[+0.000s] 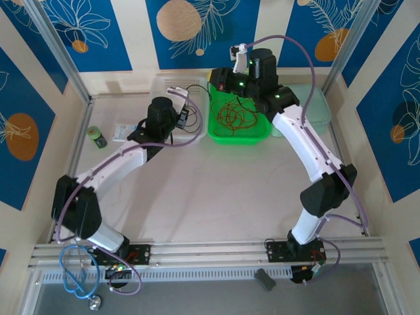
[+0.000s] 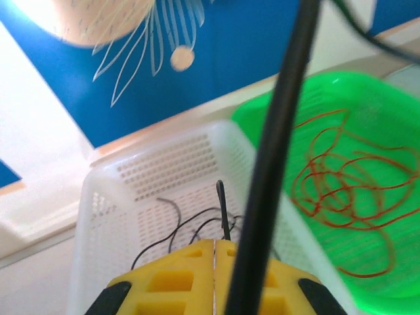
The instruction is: Untangle the cables
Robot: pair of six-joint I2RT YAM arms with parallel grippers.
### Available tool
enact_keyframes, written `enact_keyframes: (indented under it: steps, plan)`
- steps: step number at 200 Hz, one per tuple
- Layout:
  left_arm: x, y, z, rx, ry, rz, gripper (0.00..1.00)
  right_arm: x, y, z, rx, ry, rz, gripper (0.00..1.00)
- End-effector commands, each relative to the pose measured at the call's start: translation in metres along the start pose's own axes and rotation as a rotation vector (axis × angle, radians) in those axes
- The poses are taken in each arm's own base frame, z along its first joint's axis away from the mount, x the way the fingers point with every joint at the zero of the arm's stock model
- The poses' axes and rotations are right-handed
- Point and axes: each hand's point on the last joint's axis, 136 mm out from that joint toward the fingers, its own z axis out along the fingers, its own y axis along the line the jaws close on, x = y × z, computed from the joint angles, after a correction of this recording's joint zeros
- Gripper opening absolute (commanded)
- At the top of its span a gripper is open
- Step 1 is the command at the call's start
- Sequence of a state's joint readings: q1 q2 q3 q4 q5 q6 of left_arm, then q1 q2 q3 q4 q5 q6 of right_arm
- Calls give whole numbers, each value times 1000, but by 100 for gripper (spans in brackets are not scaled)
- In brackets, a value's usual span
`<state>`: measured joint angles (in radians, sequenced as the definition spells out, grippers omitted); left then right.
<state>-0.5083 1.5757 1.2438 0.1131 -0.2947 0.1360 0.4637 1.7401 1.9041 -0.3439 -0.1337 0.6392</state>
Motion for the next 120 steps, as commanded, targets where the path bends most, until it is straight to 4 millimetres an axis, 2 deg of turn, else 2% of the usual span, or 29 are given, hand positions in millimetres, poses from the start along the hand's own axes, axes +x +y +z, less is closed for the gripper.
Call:
enact_keyframes:
  steps: [1, 21, 42, 55, 79, 102, 120]
  plan:
    - [-5, 24, 20, -81, -23, 7, 0, -33, -1, 6, 56, -141, -69, 0]
    - [20, 28, 37, -90, 36, 8, 0, -44, -18, 23, 109, -190, -57, 0]
    - [46, 27, 45, -73, 97, -8, 12, -55, -27, 43, 129, -233, -53, 0]
    - [59, 25, 46, -55, 114, -27, 25, -61, -31, 56, 132, -255, -56, 0]
    - [71, 17, 47, -3, 146, -40, 49, -67, -38, 83, 133, -289, -59, 0]
    - [66, 11, 42, 49, 153, -42, 74, -65, -48, 109, 127, -290, -41, 0]
    - [58, 10, 32, 73, 146, -41, 98, -55, -62, 134, 126, -263, -21, 0]
